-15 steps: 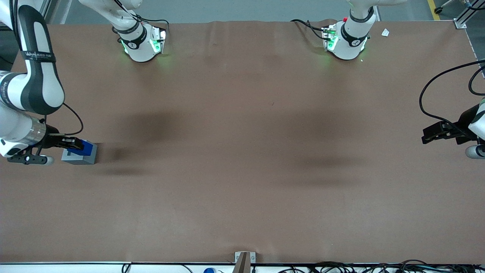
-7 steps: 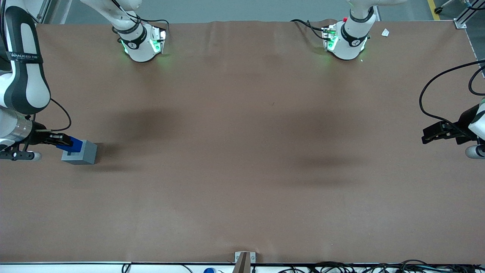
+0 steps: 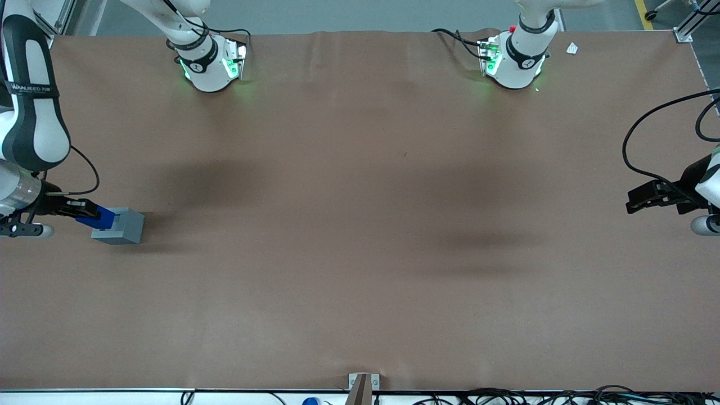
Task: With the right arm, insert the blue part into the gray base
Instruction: 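Lift the blue block and carry it over the gray base's opening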
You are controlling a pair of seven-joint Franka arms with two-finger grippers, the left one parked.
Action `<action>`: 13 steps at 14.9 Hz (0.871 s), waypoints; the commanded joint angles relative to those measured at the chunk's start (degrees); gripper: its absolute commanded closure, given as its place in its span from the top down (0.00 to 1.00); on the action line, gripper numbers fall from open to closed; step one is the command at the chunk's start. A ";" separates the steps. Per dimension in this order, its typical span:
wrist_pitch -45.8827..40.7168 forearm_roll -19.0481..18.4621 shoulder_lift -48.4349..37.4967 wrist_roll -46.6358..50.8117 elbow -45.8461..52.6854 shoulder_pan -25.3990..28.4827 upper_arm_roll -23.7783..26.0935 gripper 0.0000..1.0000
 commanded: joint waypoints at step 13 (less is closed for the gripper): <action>1.60 0.48 2.50 -2.93 -0.59 -2.69 0.81 0.22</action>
